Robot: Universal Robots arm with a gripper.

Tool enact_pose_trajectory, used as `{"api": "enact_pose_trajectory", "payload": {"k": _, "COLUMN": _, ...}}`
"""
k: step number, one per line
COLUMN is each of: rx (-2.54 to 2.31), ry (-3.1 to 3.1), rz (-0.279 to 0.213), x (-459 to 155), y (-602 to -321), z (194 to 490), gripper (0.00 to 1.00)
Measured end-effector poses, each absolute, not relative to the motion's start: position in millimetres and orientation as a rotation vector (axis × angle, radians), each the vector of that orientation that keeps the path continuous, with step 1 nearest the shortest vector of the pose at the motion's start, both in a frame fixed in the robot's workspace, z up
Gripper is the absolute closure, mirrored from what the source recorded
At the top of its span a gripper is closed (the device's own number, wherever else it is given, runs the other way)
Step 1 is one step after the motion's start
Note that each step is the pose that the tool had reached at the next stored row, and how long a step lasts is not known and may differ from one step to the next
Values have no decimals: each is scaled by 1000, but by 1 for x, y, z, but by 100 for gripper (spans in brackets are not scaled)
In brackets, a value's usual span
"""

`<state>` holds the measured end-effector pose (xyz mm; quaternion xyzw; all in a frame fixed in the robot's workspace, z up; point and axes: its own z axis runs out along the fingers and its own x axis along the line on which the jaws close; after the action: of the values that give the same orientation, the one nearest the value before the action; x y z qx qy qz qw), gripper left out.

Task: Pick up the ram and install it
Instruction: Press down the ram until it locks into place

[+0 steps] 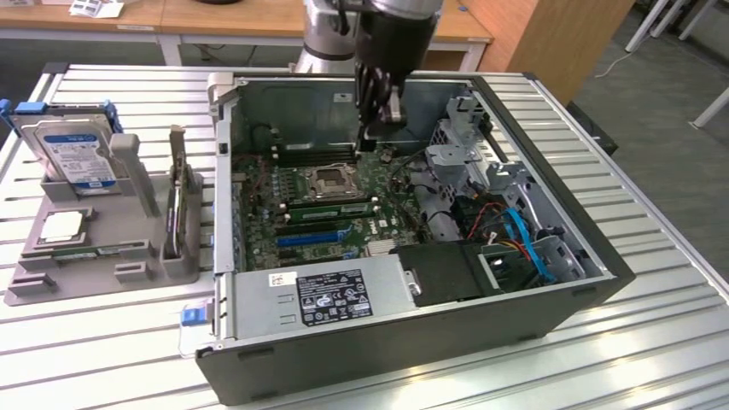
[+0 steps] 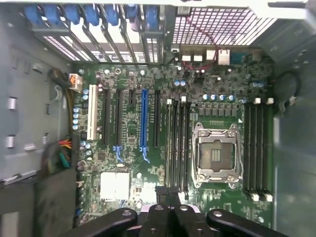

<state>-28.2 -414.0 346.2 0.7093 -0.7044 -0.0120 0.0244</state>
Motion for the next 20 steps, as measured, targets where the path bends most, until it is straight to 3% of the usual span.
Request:
{"api": "enact_pose_trajectory", "payload": {"k": 4, "rx": 2195, "ry": -2178, "rz": -37, "x": -28, "y": -414, "z": 364, "gripper": 89}}
{"api": "enact_pose_trajectory", "payload": {"k": 20, "rx": 2195, "ry": -2178, "rz": -37, "x": -28, "y": -414, "z": 378, "gripper": 89}}
